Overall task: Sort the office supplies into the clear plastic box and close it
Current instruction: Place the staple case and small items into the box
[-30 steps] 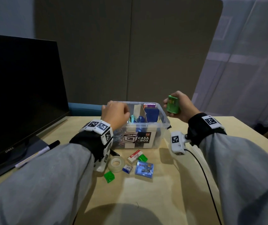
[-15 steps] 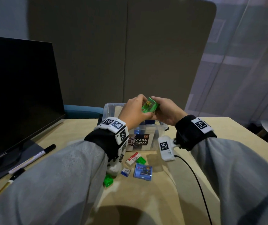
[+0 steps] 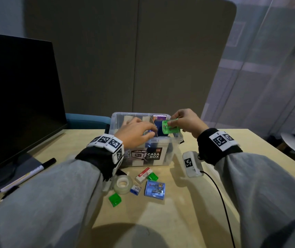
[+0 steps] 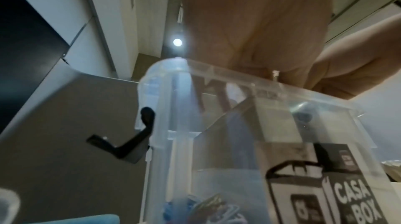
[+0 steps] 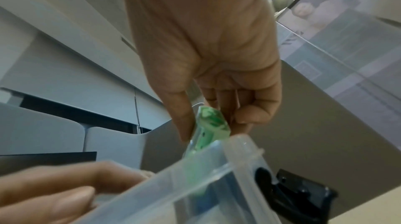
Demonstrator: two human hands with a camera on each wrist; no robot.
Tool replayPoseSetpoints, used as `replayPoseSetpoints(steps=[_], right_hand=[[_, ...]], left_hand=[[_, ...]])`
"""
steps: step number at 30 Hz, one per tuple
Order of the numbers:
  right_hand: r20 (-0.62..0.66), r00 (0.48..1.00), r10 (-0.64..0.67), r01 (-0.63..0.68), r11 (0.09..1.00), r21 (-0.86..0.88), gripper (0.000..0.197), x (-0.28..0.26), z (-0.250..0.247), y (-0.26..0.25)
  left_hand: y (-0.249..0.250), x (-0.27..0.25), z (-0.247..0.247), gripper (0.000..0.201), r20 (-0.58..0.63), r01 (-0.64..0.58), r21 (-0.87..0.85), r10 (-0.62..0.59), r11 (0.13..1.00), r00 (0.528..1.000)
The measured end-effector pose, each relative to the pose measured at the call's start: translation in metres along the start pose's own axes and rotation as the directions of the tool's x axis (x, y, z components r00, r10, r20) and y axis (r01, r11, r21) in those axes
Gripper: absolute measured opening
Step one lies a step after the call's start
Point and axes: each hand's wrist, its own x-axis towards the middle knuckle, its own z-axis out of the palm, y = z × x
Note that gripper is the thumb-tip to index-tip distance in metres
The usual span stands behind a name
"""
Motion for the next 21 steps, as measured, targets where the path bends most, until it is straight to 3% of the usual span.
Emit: replayPoseSetpoints(steps=[3,8,16,21], right_hand=[[-0.140,0.990,-0.003,0.014,0.997,0.081,0.016,0.008,0.001,0.005],[-0.189,0.982,0.019,0.019,0.981,0.194,0.020,0.013,0.000,0.010],[-0.088,0.996,0.007,0.004,0.992,0.124,0.008,0.013,-0.006,0.019],[-0.066,0.998,-0.002,0.010,0.992,0.126,0.012,0.014,-0.002,0.023]], left_hand=[[0.010,0.005,0.001,0.034,0.052,-0.128,0.040,0.126,0.991,0.991],[0.027,0.016,0.008,0.049,0.199,-0.142,0.141,0.113,0.980,0.974],[0.027,0.032,0.012,0.047,0.167,-0.068,0.200,0.034,0.977,0.985],[0.021,0.036,0.015,0.046,0.146,-0.044,0.213,0.013,0.976,0.989]])
